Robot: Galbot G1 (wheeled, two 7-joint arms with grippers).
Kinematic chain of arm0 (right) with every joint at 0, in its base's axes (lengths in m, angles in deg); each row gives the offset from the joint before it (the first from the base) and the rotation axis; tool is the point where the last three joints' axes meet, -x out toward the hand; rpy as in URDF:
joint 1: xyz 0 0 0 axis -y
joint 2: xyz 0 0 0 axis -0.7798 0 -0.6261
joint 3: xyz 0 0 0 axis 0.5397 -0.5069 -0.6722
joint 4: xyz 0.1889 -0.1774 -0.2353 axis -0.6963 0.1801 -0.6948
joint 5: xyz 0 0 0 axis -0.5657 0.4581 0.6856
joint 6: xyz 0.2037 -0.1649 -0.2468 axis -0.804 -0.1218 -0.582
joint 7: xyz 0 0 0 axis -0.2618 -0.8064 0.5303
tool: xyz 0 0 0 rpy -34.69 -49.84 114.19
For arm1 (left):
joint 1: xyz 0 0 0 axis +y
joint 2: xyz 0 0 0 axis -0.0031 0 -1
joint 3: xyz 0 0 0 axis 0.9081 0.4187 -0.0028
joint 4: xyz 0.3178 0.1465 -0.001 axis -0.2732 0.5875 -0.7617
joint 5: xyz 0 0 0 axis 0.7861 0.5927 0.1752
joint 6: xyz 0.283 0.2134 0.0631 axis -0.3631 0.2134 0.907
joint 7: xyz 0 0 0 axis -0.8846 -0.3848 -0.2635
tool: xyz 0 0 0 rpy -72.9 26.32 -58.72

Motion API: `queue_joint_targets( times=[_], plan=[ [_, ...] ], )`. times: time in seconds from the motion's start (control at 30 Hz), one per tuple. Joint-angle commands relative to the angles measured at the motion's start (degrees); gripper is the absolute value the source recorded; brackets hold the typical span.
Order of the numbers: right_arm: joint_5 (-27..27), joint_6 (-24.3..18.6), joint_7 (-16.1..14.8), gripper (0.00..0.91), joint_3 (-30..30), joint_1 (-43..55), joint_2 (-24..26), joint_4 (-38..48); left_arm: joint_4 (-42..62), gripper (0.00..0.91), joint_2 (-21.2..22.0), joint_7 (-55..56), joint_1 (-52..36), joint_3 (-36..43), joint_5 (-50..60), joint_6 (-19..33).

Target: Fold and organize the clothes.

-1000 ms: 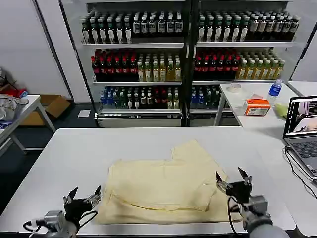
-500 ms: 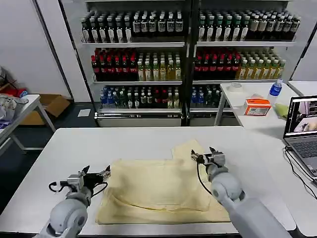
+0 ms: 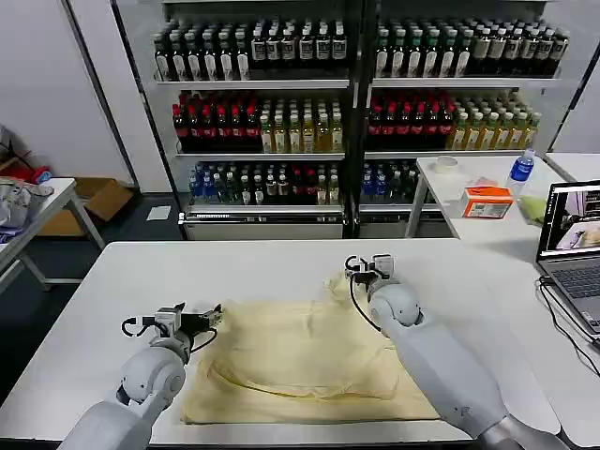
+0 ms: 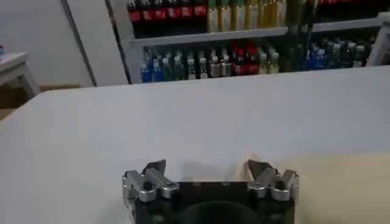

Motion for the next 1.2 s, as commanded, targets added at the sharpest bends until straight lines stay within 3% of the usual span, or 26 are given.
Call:
queue_joint_targets(
  times=[0.03, 0.13, 0.2, 0.23, 0.27, 0.3, 0.33, 0.77, 1.2],
  plan=[
    [0.4, 0.3, -0.1, 0.907, -1.1, 3.4, -2.9, 8.7, 3.2, 0.907, -0.1, -0.1, -3.1, 2.3, -0.4, -0.4],
    [0.4, 0.4, -0.2, 0.907, -0.8, 3.2, -3.3, 9.9, 3.6, 0.907, 0.2, -0.3, -3.2, 2.4, -0.4, -0.4],
    [0.4, 0.4, -0.2, 0.655, -0.6, 3.0, -3.4, 10.3, 3.8, 0.877, 0.6, -0.4, -3.2, 2.5, -0.5, -0.3],
    [0.3, 0.4, -0.2, 0.534, -0.5, 2.8, -3.4, 10.4, 3.8, 0.534, 0.6, -0.5, -3.3, 2.5, -0.5, -0.3],
    [0.2, 0.4, -0.2, 0.282, -0.4, 2.8, -3.4, 10.4, 3.7, 0.212, 0.7, -0.7, -3.3, 2.6, -0.5, -0.3],
    [0.2, 0.4, -0.3, 0.071, -0.3, 2.5, -3.3, 10.4, 3.7, 0.060, 0.8, -0.8, -3.3, 2.7, -0.5, -0.3],
    [0.1, 0.3, -0.2, 0.020, -0.3, 2.3, -3.2, 10.3, 3.7, 0.030, 0.9, -1.1, -3.3, 2.8, -0.5, -0.3],
    [-0.6, -0.4, -0.4, 0.000, 0.0, 0.6, -1.9, 7.8, 2.9, 0.010, 1.5, -2.8, -2.4, 3.6, 0.0, 0.4],
    [-0.6, -7.8, -1.2, 0.000, 0.9, -1.6, 0.6, -0.9, 0.6, 0.010, 0.7, -3.3, -1.2, 1.8, -1.0, 2.5]
  ],
)
